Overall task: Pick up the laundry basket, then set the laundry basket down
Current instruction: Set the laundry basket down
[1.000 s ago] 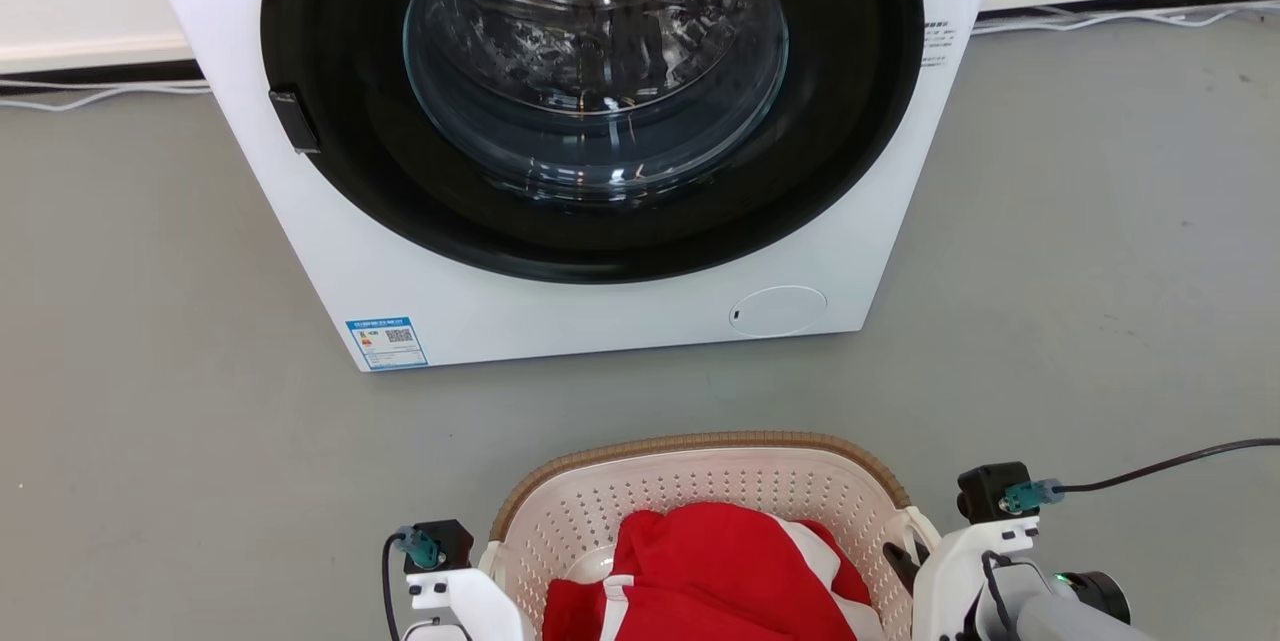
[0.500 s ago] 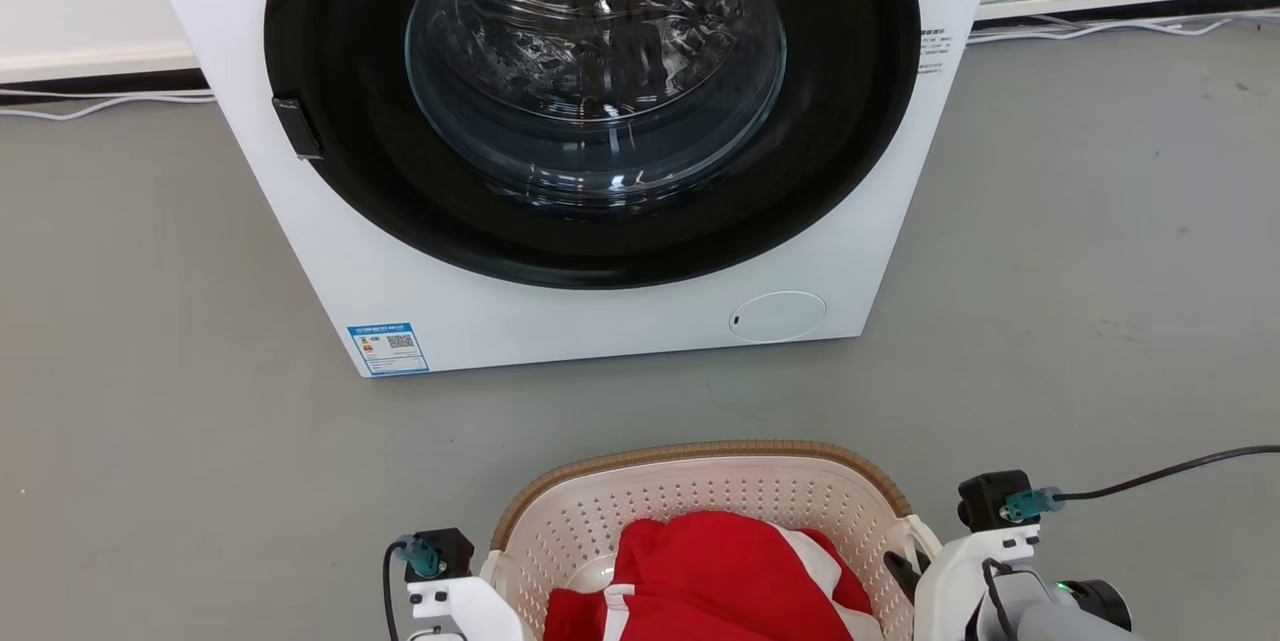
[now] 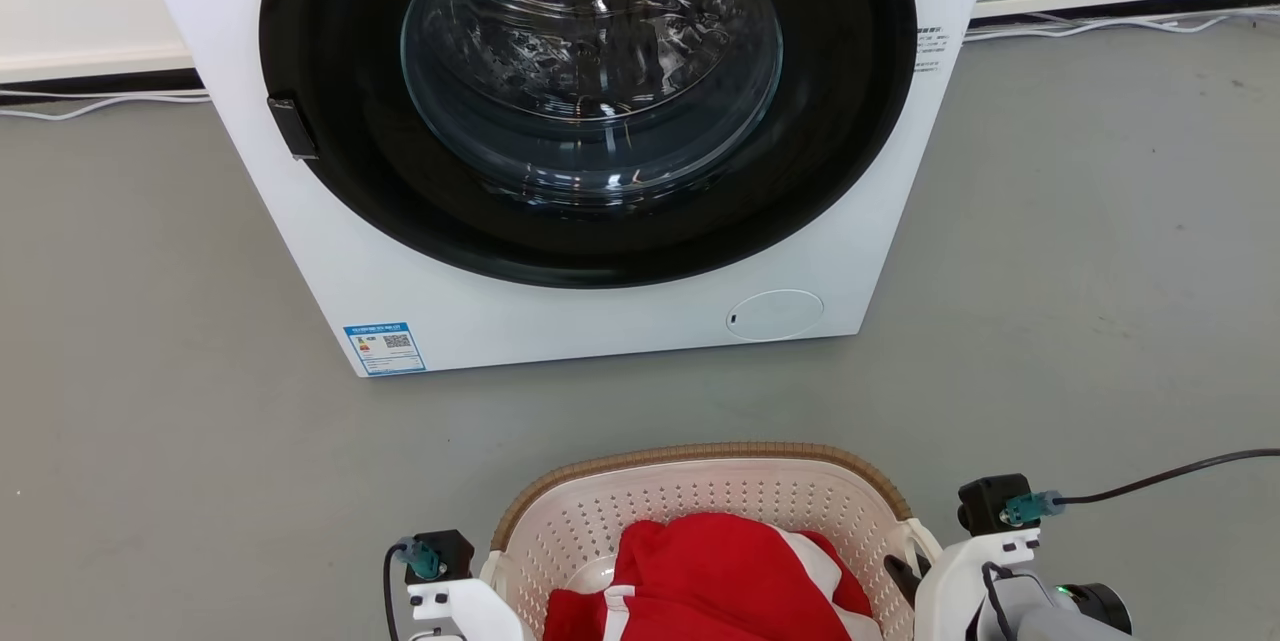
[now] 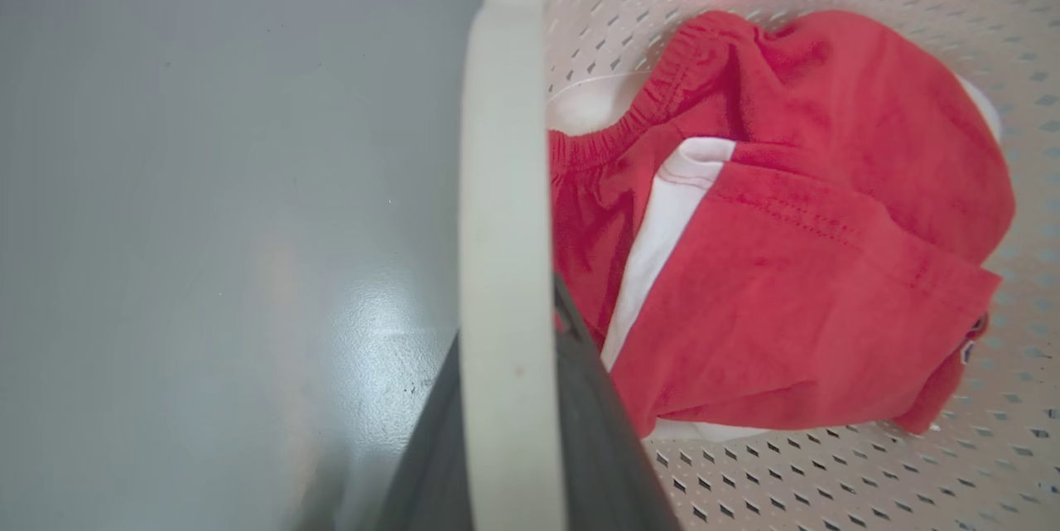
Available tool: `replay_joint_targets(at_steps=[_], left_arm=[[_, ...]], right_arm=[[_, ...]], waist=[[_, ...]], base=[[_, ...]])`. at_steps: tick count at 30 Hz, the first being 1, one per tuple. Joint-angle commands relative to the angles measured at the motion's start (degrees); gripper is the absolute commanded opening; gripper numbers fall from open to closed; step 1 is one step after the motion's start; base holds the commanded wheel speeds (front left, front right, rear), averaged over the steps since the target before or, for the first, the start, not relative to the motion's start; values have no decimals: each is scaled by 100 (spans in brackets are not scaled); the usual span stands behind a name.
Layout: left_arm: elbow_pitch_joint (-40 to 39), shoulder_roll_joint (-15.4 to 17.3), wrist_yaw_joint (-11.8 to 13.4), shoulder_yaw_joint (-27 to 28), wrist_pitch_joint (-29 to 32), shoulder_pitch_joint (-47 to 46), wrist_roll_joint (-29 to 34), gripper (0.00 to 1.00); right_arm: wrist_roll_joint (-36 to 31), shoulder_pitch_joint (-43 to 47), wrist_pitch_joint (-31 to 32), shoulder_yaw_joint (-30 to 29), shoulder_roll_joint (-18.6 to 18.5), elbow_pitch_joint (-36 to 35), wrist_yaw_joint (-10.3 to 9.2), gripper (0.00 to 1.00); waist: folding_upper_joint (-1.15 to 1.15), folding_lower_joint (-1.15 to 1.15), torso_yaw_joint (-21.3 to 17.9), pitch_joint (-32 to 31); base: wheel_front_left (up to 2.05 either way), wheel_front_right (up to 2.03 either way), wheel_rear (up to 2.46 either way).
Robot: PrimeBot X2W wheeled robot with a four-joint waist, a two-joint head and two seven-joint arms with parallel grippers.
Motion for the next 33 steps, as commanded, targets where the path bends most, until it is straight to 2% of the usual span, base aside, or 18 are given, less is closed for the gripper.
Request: replay_joint_targets(at_steps=[1, 15, 33], left_arm=[[-73, 94, 5, 105, -113, -110, -42, 0], [-72, 94, 73, -49, -305, -374, -97, 0], [-142, 102, 419, -93, -1430, -1583, 4, 0]], right_arm=[[20, -40, -76, 66, -12, -95, 51, 0], [51, -240, -221, 120, -42, -134, 51, 0], [-72, -1378, -1053, 137, -354, -388, 51, 0]], waist=[[0, 0, -5, 7], [0, 0, -10, 396], [0, 0, 134, 2413]], base=[[0, 0, 0], [0, 0, 0], [0, 0, 0]])
